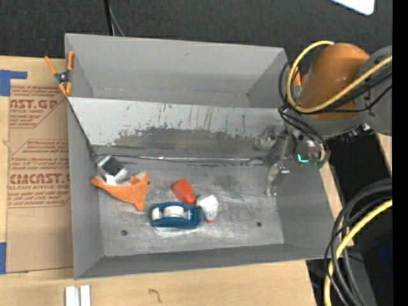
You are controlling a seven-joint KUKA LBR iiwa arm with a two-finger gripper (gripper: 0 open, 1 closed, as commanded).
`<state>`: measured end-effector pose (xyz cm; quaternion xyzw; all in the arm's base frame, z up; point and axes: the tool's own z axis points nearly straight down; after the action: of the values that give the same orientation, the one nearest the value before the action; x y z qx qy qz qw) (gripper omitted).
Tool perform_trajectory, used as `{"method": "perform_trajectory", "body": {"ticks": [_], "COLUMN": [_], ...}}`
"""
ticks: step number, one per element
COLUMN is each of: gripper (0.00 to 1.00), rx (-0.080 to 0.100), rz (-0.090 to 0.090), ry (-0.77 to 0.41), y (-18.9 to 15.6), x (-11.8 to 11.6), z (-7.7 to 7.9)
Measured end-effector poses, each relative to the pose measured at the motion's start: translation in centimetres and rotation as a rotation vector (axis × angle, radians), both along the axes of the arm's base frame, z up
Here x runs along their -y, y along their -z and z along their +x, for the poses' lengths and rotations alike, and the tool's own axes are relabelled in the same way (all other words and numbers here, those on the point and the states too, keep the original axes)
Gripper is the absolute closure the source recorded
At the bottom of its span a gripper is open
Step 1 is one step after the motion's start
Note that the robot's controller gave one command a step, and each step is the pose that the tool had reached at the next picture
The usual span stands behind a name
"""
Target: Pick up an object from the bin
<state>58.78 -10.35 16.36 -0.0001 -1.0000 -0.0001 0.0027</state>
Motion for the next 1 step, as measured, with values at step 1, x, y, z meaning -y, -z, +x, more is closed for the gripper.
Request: {"method": "perform_trajectory", "body": {"ticks": [1], "gripper": [0.0], "rx": [0.008], "rz": [-0.001], "ry": [-0.001], "y": [-0.46], "x": [-0.03], "z": [0.19]}}
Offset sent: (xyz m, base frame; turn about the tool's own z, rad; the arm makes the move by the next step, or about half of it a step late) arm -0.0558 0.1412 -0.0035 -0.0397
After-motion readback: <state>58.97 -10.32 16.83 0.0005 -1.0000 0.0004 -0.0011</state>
